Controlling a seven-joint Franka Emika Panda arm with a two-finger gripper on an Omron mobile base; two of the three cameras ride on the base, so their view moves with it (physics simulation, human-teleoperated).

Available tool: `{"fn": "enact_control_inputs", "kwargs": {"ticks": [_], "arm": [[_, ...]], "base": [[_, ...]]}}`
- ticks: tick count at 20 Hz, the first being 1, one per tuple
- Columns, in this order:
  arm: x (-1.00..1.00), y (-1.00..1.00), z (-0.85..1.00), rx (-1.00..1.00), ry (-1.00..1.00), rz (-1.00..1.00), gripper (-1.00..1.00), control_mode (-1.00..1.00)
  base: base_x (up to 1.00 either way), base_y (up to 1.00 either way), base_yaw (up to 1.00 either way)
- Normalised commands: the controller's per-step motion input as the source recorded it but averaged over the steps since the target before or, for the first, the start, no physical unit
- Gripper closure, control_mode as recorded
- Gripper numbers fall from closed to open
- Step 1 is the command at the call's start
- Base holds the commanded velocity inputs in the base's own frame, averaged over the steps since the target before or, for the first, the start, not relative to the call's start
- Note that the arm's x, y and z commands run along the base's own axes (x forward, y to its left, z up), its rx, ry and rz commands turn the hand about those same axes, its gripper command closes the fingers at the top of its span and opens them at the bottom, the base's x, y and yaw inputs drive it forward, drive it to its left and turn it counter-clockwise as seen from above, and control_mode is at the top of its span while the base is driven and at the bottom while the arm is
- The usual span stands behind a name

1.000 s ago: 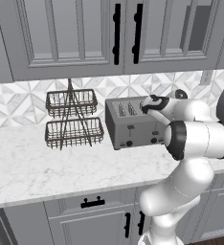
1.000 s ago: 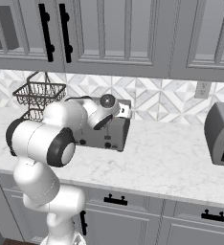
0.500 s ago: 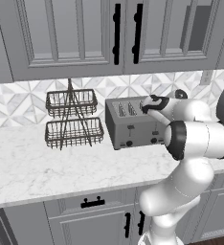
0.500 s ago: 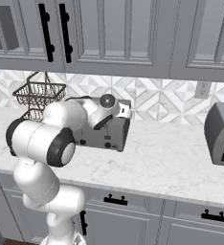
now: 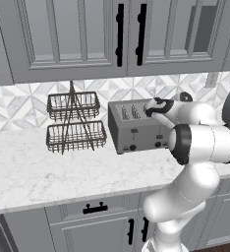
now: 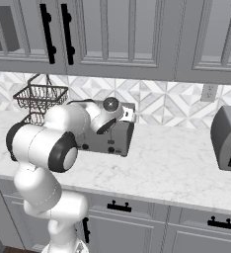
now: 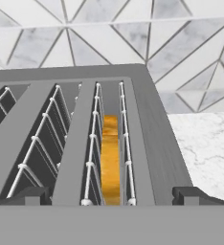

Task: Start the toaster. Once the lever pops up, take the bread to the plate on the dining counter.

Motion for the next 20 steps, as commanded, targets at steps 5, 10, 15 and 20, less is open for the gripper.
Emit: {"fn": "enact_control_inputs", "kwargs": {"ticks": [5, 10, 15, 20], "arm": [[0.00, 0.00, 0.00, 0.00, 0.00, 0.00, -1.00, -1.00], [0.00, 0.00, 0.00, 0.00, 0.00, 0.00, -1.00, -1.00], [0.00, 0.00, 0.00, 0.00, 0.00, 0.00, -1.00, -1.00], [0.00, 0.00, 0.00, 0.00, 0.00, 0.00, -1.00, -1.00]], "base": [[0.00, 0.00, 0.00], [0.00, 0.00, 0.00], [0.00, 0.00, 0.00], [0.00, 0.00, 0.00]]}}
